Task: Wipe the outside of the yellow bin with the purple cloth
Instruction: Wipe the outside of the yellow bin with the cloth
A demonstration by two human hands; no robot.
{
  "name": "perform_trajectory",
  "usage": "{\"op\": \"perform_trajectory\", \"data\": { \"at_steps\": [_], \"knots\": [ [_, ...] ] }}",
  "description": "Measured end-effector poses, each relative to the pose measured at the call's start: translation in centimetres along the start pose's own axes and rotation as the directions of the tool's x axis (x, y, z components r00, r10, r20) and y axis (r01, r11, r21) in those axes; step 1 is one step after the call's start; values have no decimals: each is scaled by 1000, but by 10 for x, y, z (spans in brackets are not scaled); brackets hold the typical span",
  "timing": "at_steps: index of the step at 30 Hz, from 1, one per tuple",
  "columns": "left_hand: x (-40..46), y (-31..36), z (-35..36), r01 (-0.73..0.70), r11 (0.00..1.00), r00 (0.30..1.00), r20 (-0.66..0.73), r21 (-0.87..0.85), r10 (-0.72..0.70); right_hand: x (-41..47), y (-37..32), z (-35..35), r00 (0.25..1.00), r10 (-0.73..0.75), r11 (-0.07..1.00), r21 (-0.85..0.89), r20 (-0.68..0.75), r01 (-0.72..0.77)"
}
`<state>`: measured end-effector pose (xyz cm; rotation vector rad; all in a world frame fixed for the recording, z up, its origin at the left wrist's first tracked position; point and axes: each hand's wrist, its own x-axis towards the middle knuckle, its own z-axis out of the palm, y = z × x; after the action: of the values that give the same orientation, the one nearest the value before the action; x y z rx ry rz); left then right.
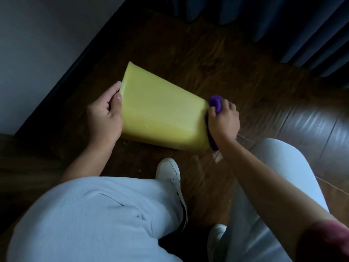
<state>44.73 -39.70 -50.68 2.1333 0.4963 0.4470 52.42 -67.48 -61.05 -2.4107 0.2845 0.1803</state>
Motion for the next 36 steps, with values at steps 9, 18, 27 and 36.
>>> {"op": "perform_trajectory", "data": {
  "at_steps": [9, 18, 27, 36],
  "knots": [
    [-2, 0, -12, 110, 991, 990, 92, -73, -103, 10, -7, -27, 994, 103, 959, 269, -29, -92],
    [-16, 17, -14, -12, 995, 836, 545, -103, 67, 31, -6, -52, 943, 181, 982, -101, 279, -159],
    [22, 47, 0, 67, 993, 832, 555, -93, -4, 20, -10, -48, 988, 23, 985, -170, 153, 3],
    [0, 35, -4, -15, 994, 751, 655, -113, 86, 3, -47, -79, 988, -97, 993, 80, 116, 88]
  ]
}}
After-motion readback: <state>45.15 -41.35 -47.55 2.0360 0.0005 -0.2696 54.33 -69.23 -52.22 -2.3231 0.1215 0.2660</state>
